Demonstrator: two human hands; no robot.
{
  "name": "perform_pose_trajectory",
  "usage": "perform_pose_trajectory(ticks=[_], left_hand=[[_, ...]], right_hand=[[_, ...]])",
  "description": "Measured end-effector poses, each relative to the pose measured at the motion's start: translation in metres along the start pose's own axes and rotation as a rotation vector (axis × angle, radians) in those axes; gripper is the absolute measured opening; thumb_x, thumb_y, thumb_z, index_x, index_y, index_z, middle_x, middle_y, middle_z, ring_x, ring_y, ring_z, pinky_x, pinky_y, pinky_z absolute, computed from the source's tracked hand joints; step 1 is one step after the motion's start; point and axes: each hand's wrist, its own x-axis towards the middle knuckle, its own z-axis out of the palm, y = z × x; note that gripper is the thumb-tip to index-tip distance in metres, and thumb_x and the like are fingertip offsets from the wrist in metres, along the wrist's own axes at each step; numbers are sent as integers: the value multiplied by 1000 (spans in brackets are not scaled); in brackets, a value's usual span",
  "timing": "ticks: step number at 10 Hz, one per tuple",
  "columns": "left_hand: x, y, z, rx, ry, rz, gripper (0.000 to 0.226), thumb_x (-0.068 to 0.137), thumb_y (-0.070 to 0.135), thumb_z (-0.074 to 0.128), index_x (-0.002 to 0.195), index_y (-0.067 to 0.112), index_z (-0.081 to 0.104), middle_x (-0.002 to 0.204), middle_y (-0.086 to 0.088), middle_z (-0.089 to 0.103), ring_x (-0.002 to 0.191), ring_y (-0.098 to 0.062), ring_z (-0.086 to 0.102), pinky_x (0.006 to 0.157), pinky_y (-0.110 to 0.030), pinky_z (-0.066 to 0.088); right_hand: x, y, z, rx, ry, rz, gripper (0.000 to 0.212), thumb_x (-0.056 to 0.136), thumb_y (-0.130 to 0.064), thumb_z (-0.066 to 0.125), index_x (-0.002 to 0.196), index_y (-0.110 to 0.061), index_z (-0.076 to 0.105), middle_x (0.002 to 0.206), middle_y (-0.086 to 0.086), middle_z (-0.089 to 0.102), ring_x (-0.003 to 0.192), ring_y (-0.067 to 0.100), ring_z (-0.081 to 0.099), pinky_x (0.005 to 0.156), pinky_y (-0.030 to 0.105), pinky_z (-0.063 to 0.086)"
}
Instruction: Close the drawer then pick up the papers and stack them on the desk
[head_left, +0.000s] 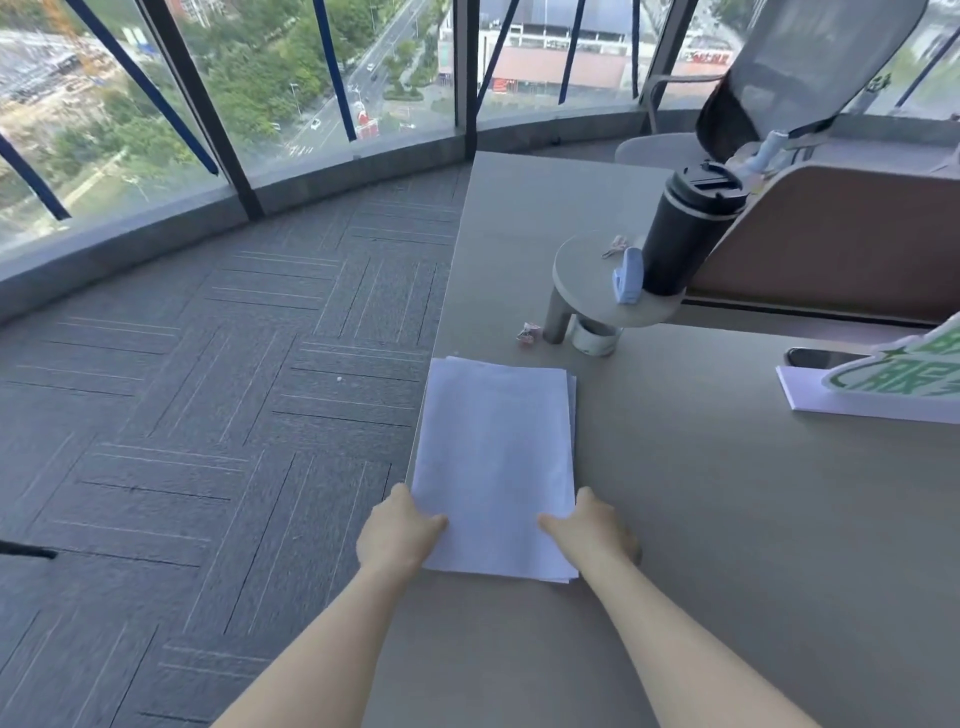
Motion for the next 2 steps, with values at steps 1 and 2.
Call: perform_pose_trajectory(ticks=[1, 2], left_hand=[[-5, 7, -7, 114, 59, -24, 54, 70, 51, 60, 106, 14, 47, 107, -4, 60, 99, -29, 62, 71, -35, 45], [-19, -6, -12, 131, 160, -1, 48, 78, 52, 53, 111, 17, 49, 111, -3, 56, 102, -27, 58, 73, -36, 44]], right_hand=[[-4, 10, -14, -42, 62, 25, 60, 78, -64, 49, 115, -17, 48, 113, 3, 66, 104, 27, 63, 77, 35, 44], [-12, 38, -30, 271, 100, -32, 35, 85, -54, 46, 85, -20, 52, 83, 3, 67, 77, 26, 62, 74, 38, 50]])
